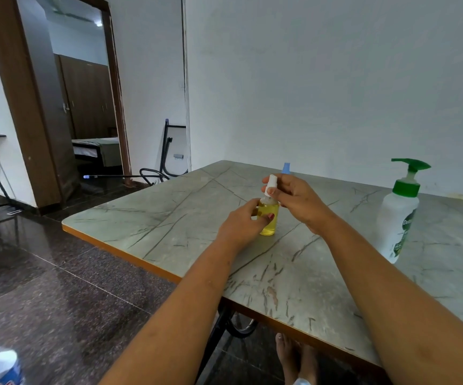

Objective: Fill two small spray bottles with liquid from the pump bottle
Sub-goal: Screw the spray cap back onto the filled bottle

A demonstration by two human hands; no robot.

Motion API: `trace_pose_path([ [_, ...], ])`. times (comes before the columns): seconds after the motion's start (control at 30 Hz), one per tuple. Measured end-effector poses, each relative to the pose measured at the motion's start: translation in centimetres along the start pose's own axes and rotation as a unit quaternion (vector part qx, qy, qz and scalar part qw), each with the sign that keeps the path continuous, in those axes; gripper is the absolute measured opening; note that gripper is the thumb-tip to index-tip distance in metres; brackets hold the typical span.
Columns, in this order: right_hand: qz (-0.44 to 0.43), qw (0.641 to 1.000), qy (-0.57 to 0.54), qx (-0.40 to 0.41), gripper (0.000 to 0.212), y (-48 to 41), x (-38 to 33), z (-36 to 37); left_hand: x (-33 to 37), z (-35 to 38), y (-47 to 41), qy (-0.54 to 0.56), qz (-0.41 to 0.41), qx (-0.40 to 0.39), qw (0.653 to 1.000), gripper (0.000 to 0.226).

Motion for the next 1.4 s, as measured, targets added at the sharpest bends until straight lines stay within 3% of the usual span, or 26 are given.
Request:
trace_pose_path([
  [0.33, -0.005, 0.982, 0.104, 0.16, 0.039, 0.1, -0.1, 0.0, 0.1, -0.2, 0.1, 0.003, 0.018, 0.03, 0.999, 0.056],
  [0.43, 0.014, 0.989, 0.109, 0.1, 0.051, 0.2, 0.3, 0.5, 0.2, -0.2, 0.1, -0.003, 0.02, 0.034, 0.999, 0.053],
  [0.63, 0.027, 0.998, -0.055, -0.022, 0.055, 0.7, 0.0, 0.1, 0.1, -0.3, 0.2, 0.0, 0.021, 0.031, 0.999, 0.046],
  [0.9, 0.012, 0.991, 0.034, 0.128, 0.052, 0.5, 0.1, -0.3, 0.2, -0.2, 0.2, -0.005, 0.03, 0.033, 0.999, 0.051],
  [1.0, 0.013, 0.993, 0.066, 0.1, 0.055, 0.6, -0.1, 0.7, 0.0, -0.3, 0.1, -0.007, 0.027, 0.037, 0.999, 0.052],
  [1.2, 0.032, 0.999, -0.009, 0.006, 0.048, 0.8, -0.3, 0.5, 0.0, -0.3, 0.1, -0.001, 0.022, 0.035, 0.999, 0.045],
  [1.4, 0.017, 0.993, 0.031, 0.111, 0.046, 0.6, 0.1, -0.4, 0.1, -0.1, 0.2, 0.011, 0.019, 0.031, 0.999, 0.047],
])
Point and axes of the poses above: each hand's wrist, its own y-axis away from the middle knuckle, its own z-axis out of the palm, x = y × z, the point moved 6 cm from there along -y, towards the middle knuckle, and after that the axes turned 15 degrees about z, right-handed, at the moved point
